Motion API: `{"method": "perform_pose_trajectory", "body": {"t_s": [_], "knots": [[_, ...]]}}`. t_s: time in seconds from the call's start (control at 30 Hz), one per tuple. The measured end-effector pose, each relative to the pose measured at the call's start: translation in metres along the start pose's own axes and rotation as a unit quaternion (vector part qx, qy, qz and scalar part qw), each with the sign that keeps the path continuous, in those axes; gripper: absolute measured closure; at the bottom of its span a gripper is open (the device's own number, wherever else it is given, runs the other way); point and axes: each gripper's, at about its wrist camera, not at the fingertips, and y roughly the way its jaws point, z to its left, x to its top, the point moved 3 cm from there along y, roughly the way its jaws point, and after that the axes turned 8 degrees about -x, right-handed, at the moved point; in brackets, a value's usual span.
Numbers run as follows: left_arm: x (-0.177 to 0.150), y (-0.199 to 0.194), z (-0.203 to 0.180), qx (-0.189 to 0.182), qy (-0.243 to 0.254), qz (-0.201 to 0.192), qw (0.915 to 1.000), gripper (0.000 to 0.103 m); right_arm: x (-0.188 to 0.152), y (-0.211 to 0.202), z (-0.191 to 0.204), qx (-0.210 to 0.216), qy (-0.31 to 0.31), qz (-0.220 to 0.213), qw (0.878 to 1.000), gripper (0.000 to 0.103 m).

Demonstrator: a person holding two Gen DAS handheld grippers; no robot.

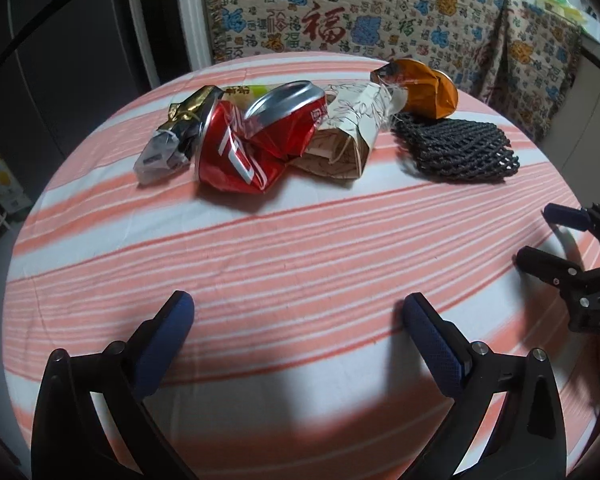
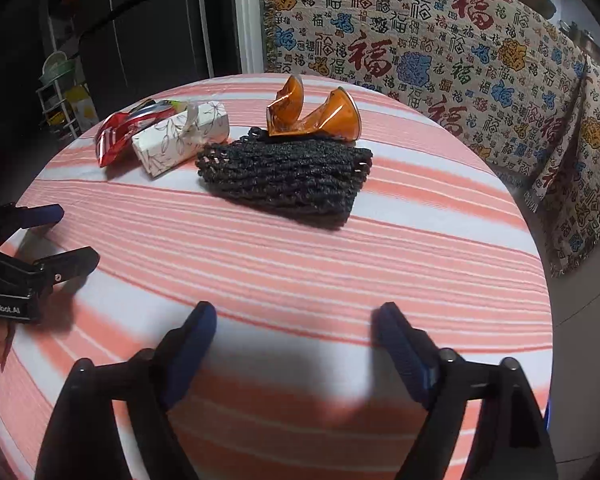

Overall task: Collect trash
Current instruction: 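Return both open tools to the table over the remaining trash, then grasp the gold wrapper with the left tool while the right tool grasps the black foam net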

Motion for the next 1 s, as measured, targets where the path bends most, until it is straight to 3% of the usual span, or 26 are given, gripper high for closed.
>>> {"method": "perform_pose_trajectory", "body": {"t_s": [0.17,0.3,0.43,0.53,0.7,0.87,0.97,1.0], "knots": [[0.003,-0.003,0.015,-0.017,0.017,0.002,0.9997,0.000,0.007,0.007,0.000,0.000,0.002,0.006,1.000,0.006],[0.003,-0.008,0.037,-0.010,-0.004,-0.001,0.9999,0.001,0.007,0.007,0.000,0.000,0.002,0.006,1.000,0.006],[0.021,-0.031,0.077,-0.015,-0.070,-0.041,0.9966,0.001,0.007,0.007,0.000,0.000,0.002,0.006,1.000,0.006],[0.049,-0.045,0.111,-0.029,-0.125,-0.083,0.9882,0.001,0.007,0.007,0.000,0.000,0.002,0.006,1.000,0.006],[0.086,-0.020,0.133,-0.026,-0.101,-0.068,0.9922,0.003,0.007,0.007,0.000,0.000,0.002,0.006,1.000,0.006],[0.095,0.016,0.135,-0.079,-0.084,-0.043,0.9924,0.010,0.007,0.007,0.000,0.002,0.003,0.006,1.000,0.006],[0.097,0.026,0.128,-0.103,-0.071,-0.034,0.9915,0.030,0.007,0.008,0.001,0.002,0.003,0.006,1.000,0.006],[0.097,0.030,0.124,-0.112,-0.064,-0.027,0.9913,0.049,0.007,0.008,0.001,0.002,0.003,0.006,1.000,0.005]]}}
